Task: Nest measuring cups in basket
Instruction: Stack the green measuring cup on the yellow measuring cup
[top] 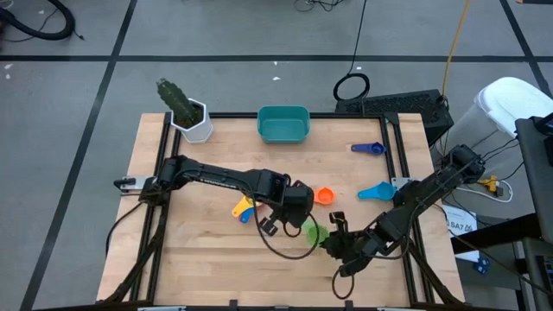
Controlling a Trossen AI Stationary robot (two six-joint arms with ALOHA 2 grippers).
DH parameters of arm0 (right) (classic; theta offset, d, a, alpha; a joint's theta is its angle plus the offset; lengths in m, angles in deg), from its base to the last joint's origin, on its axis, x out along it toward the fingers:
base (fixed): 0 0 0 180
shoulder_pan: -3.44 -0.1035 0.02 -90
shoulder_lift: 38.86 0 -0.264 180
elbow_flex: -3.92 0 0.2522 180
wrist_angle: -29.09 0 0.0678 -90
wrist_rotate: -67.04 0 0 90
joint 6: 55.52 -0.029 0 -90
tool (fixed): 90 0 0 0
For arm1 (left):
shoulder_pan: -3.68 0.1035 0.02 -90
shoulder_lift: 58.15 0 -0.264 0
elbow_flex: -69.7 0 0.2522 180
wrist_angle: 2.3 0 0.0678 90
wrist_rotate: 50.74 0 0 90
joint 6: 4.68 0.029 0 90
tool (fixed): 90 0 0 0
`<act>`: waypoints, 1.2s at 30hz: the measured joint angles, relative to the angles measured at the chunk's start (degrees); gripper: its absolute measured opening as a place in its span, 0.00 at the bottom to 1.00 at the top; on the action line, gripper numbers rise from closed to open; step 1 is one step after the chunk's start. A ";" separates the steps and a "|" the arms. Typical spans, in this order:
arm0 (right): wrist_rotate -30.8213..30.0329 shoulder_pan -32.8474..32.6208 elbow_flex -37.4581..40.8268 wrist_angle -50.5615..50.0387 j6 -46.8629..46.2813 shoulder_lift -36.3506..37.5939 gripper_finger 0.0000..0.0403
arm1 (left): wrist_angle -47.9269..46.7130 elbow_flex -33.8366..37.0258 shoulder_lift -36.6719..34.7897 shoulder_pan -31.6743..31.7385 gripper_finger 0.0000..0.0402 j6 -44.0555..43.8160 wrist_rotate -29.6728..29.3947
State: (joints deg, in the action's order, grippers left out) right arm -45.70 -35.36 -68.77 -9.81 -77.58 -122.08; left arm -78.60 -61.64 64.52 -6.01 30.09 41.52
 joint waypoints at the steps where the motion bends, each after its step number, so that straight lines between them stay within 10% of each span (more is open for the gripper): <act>1: -0.14 0.02 0.00 0.00 0.01 0.00 0.00 | -0.38 0.00 0.00 -0.25 0.10 1.07 0.99; 8: -1.26 0.06 0.00 0.02 0.62 0.04 0.00 | -2.31 0.17 0.00 -3.19 0.14 5.18 -2.13; 16: -1.25 0.06 -0.04 0.85 0.43 0.04 0.00 | 3.92 4.13 0.03 -4.29 0.45 4.25 -18.06; 26: -1.25 0.06 -0.04 0.34 0.34 0.04 0.00 | 7.15 8.02 0.15 -4.83 0.83 1.63 -18.74; 36: -1.30 0.06 -0.04 0.46 -0.08 0.07 0.00 | 18.88 8.02 0.13 -5.45 0.87 -5.24 -18.74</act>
State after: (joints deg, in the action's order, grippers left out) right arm -47.00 -35.30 -68.82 -9.35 -77.66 -122.02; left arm -59.72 -53.62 64.65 -11.46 24.85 22.77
